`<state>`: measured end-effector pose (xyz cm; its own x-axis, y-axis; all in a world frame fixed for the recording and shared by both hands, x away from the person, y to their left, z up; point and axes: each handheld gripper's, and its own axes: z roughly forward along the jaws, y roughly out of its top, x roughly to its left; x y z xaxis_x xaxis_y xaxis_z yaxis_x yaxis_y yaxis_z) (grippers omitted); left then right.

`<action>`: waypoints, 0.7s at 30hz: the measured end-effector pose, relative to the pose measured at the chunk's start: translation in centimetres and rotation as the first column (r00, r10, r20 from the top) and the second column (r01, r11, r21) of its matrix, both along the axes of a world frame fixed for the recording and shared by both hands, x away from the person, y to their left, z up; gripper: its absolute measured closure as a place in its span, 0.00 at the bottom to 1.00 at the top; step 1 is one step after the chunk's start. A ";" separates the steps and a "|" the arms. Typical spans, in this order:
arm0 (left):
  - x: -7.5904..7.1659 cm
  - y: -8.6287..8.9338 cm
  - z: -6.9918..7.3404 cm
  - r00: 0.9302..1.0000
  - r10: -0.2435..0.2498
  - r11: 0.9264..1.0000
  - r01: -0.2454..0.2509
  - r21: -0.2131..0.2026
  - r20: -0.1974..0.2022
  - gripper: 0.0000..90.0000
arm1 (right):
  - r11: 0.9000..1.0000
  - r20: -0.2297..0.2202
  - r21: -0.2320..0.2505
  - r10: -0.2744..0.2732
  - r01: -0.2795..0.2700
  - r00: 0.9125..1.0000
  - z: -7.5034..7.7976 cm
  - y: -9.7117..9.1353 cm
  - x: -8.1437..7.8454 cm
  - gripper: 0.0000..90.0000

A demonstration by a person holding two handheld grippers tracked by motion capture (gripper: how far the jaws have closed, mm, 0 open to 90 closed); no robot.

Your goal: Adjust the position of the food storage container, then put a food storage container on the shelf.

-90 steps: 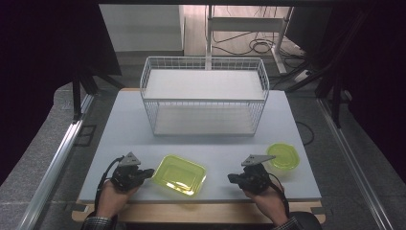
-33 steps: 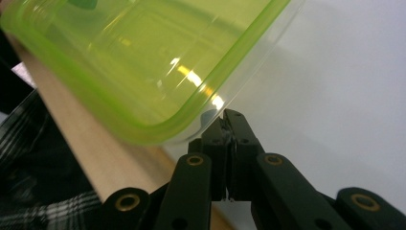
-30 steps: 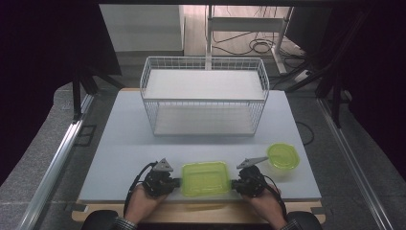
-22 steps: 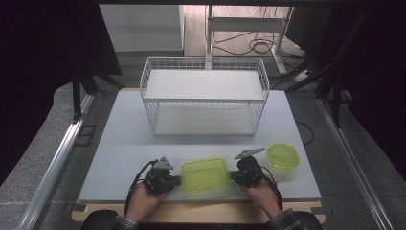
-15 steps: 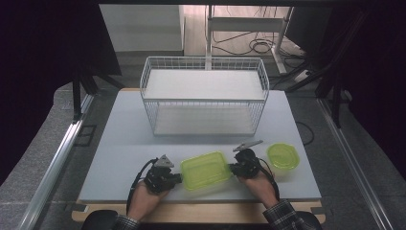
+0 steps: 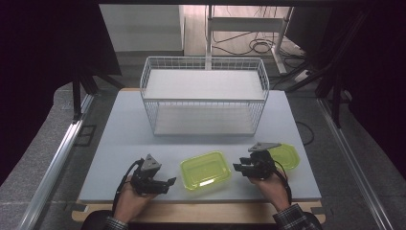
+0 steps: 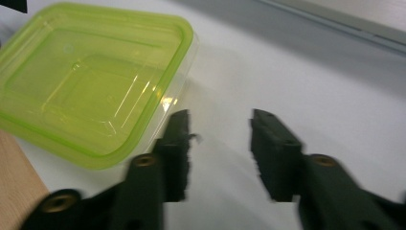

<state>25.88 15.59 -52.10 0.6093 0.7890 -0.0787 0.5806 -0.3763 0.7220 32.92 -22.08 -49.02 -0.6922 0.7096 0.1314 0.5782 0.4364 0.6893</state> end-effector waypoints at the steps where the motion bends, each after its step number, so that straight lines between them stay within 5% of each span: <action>1: -0.1 0.2 0.0 1.000 0.004 1.000 -0.004 0.011 0.010 0.11 | 1.000 0.010 0.006 -0.013 0.013 1.000 0.0 -0.2 -0.1 0.48; 11: -0.3 0.6 -0.5 0.998 -0.037 0.999 0.037 0.007 0.055 0.01 | 0.996 0.005 0.094 0.012 -0.012 1.000 0.0 0.1 -0.2 0.15; 21: -0.2 0.8 -0.6 0.996 -0.031 0.999 0.029 0.017 0.086 0.02 | 0.990 -0.046 0.139 0.035 -0.028 0.998 0.3 1.1 0.2 0.08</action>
